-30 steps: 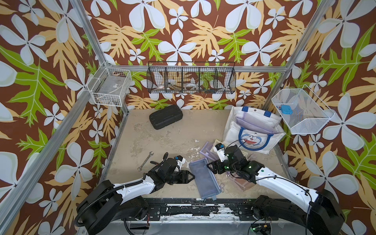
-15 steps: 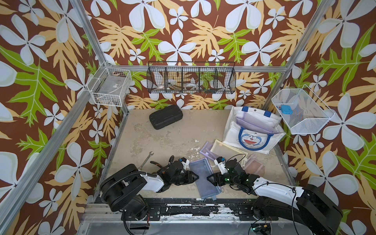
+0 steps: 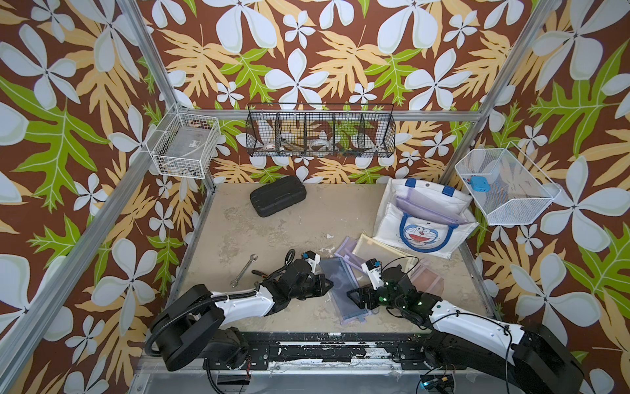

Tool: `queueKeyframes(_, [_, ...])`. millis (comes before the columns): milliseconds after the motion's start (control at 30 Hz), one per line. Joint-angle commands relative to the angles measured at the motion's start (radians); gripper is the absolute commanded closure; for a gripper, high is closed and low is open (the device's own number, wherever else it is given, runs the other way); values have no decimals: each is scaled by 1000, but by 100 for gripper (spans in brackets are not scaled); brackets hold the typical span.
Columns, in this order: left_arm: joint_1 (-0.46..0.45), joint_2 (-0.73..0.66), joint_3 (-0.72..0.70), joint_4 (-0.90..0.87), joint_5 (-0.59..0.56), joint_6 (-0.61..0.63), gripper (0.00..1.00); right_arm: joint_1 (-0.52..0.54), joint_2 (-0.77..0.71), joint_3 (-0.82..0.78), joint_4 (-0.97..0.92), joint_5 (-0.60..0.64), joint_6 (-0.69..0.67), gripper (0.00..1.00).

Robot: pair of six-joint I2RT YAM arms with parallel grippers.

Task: Put the pencil pouch into the canvas bag
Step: Pick up the pencil case from the pencil case.

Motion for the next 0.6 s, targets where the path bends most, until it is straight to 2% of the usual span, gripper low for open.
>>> queueKeyframes(0, [34, -64, 48, -216, -100, 156, 100, 0, -52, 40, -36, -5, -71, 16])
queueKeyframes(100, [76, -131, 97, -268, -89, 268, 100, 1, -113, 70, -34, -33, -96, 13])
queueKeyframes(233, [78, -215, 185, -306, -63, 422, 100, -1, -175, 114, -21, -71, -139, 11])
queueKeyframes(433, [79, -347, 220, -206, 47, 633, 100, -7, -246, 167, 44, -124, -231, 6])
queueKeyframes(567, [78, -435, 210, -182, 135, 739, 100, -92, -262, 208, 44, -231, -281, 7])
